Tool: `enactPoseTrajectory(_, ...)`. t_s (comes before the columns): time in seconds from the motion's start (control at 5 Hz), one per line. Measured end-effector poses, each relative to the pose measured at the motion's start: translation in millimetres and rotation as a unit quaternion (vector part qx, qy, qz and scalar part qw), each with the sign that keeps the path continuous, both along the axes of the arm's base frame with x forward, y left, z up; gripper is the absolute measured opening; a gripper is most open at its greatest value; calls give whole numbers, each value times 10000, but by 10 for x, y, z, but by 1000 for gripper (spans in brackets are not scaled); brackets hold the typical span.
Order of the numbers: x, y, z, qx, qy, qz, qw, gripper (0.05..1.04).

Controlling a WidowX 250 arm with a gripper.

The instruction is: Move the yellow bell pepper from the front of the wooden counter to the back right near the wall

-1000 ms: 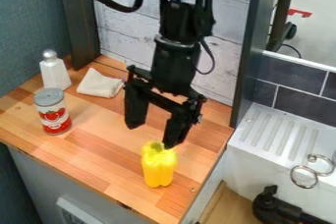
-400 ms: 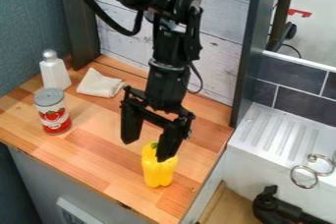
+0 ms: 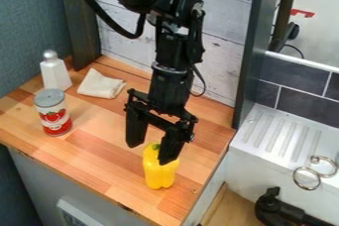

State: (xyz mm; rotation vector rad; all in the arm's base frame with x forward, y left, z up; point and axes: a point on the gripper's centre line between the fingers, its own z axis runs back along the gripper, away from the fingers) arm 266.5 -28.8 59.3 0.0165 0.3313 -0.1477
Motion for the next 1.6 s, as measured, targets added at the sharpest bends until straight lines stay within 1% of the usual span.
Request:
enactPoseTrajectory(0.4,14,-8,7,2,-31,33,10000,313)
enactPoseTrajectory(0.6,20,-25,4,-43,-49,68,10000,150)
enactPoseTrajectory(0.8,25,-51,41,-90,-4,203,9998,105)
enactPoseTrajectory(1.0,203,-13,279,168,-177,470,9986,104)
enactPoseTrajectory(1.2,491,39,507,379,-445,463,9972,104)
enactPoseTrajectory(1.4,658,203,488,440,-464,552,9964,104)
enactPoseTrajectory(1.6,798,289,334,447,-362,536,9969,104)
